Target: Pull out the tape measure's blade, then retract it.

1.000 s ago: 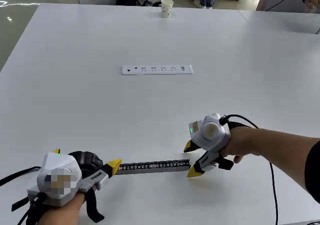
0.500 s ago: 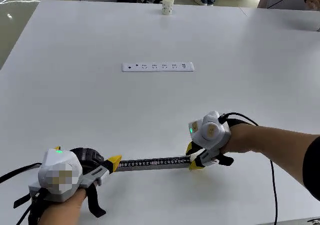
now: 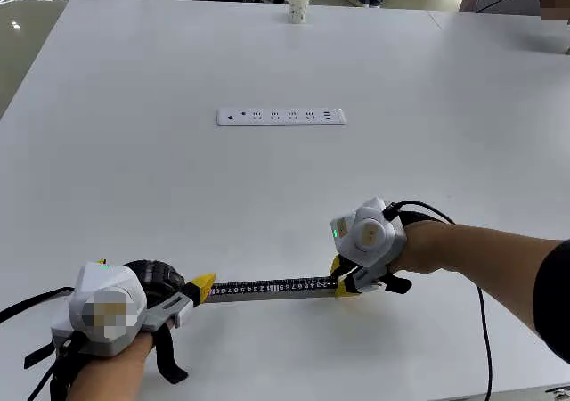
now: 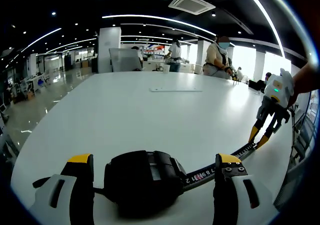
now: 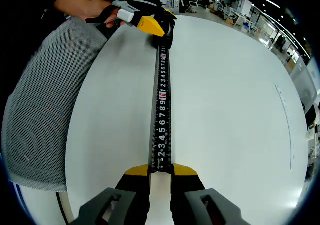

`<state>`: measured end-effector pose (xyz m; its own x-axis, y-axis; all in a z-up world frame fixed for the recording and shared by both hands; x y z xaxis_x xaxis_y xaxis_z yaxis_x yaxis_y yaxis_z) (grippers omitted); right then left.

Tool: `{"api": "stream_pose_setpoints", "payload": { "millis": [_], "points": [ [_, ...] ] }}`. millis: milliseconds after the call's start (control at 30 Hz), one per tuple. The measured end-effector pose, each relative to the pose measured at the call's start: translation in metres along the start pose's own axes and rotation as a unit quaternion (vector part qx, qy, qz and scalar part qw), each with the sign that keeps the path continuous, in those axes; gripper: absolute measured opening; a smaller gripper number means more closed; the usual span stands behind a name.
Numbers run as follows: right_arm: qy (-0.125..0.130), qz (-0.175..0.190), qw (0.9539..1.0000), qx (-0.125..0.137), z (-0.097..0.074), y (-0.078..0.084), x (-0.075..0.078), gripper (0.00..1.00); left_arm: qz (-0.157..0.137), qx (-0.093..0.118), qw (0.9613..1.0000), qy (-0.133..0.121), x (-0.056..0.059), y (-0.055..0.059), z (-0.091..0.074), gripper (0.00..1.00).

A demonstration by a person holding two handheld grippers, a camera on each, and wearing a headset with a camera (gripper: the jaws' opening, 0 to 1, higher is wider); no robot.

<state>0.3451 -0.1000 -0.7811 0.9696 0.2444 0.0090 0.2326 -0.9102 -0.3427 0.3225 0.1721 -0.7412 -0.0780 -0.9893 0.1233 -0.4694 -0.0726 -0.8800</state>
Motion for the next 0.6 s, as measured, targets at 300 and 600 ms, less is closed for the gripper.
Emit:
{"api": "stream_pose_setpoints", "payload": {
  "millis": [300, 600],
  "points": [
    [0.002, 0.039, 0.9992, -0.011, -0.001, 0.0, 0.002, 0.1, -0.015, -0.006, 0.9998, -0.012, -0.006, 0.005, 0.002, 0.85],
    [-0.006, 0.053, 0.998, -0.034, 0.0, -0.001, 0.004, 0.1, -0.007, -0.035, 0.9987, -0.037, -0.013, 0.013, 0.002, 0.71]
  ]
}}
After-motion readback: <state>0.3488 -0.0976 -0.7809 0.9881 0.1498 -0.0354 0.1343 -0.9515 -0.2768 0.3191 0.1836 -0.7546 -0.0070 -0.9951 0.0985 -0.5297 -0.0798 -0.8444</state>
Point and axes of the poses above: the centre of the closed fingertips' face, and the gripper's own axes: z roughly forward along the fingers, x roughly to its right, y roughly out of its underside, the point moved 3 cm from there along -z, roughly backward along the fingers, and after that the axes turned 4 degrees about -z, right-handed, at the moved point
